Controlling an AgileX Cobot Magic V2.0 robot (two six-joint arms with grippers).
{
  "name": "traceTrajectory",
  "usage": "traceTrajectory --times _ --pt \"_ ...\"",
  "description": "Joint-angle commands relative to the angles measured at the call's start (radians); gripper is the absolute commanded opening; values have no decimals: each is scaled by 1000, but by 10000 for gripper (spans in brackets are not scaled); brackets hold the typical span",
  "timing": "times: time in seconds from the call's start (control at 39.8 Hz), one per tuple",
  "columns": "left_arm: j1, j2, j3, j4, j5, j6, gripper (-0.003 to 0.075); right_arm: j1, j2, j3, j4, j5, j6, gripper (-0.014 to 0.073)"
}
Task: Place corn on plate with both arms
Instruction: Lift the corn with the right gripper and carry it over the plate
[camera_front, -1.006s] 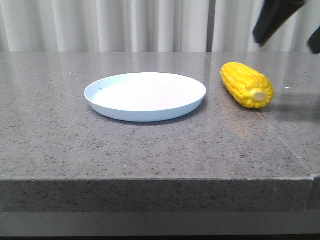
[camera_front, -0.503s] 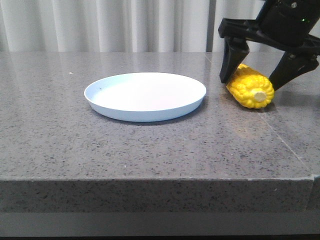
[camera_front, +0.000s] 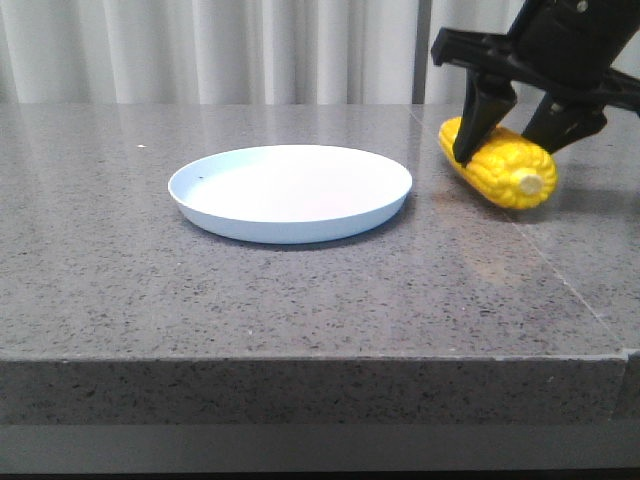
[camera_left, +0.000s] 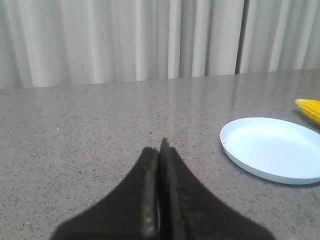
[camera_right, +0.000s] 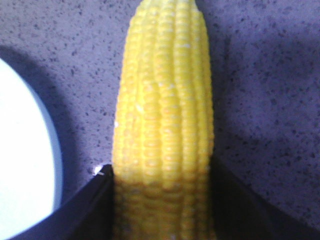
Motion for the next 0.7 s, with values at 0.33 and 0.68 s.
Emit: traceTrajectory --times 0.33,0.68 --pt "1 13 -25 6 -85 -3 -20 153 -101 -135 -147 39 128 148" --pt "1 13 -25 6 -85 -3 -20 429 88 -328 -363 97 354 148"
